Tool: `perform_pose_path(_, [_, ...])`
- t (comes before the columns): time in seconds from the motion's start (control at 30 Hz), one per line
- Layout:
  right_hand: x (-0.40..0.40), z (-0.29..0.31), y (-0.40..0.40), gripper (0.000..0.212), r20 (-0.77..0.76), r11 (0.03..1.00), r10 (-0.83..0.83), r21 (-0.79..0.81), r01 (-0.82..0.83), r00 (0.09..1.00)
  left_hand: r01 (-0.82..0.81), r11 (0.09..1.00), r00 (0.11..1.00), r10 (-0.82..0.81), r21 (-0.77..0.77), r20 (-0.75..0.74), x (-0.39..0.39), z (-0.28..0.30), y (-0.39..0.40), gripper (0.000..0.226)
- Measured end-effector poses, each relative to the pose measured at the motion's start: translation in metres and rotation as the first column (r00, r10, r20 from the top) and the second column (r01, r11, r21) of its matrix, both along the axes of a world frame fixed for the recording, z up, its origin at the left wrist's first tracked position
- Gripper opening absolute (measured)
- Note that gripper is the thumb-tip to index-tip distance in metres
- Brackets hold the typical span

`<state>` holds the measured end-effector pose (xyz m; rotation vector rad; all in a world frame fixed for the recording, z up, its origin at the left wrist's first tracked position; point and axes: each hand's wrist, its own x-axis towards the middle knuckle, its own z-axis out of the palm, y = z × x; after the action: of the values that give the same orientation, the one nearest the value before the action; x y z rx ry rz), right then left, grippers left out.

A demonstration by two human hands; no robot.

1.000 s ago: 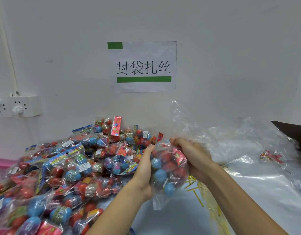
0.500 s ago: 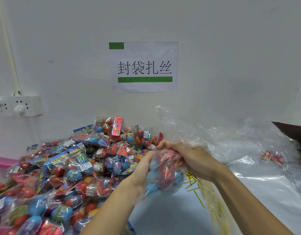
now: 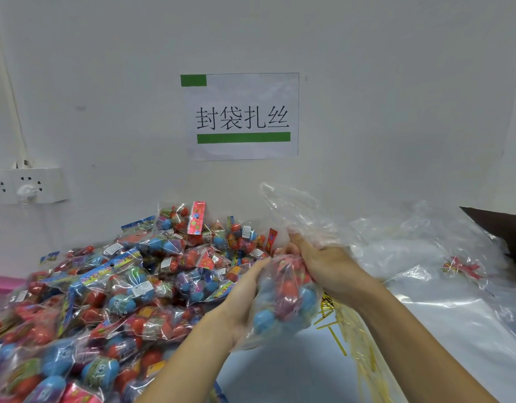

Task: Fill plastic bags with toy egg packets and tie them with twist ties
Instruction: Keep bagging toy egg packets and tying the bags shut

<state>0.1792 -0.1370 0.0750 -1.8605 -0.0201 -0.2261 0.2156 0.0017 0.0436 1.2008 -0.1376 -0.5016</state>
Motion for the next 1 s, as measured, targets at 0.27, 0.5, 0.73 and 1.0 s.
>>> perform_pose_path(0.27, [0.006,0.007,-0.015,0.056,0.053,0.958,-0.286,0.053,0.283,0.957,0.061,0.971,0.887,-0.158,0.23,0.433,-0.026,0.012,0.023,0.032])
perform_pose_path(0.5, [0.001,0.017,-0.021,0.045,0.09,0.915,-0.355,0.239,0.326,0.93,0.005,0.884,0.655,-0.356,0.467,0.667,-0.019,0.026,0.054,0.088])
perform_pose_path(0.73, [-0.004,0.028,-0.013,0.038,0.009,0.827,-0.351,0.472,0.305,0.936,-0.034,0.977,0.7,-0.127,0.21,0.703,-0.028,-0.003,0.014,0.071])
perform_pose_path(1.0, [-0.011,0.033,0.004,0.039,-0.005,0.869,-0.245,0.443,0.221,0.97,-0.273,0.96,0.768,0.251,-0.052,0.589,-0.023,-0.005,0.01,0.096])
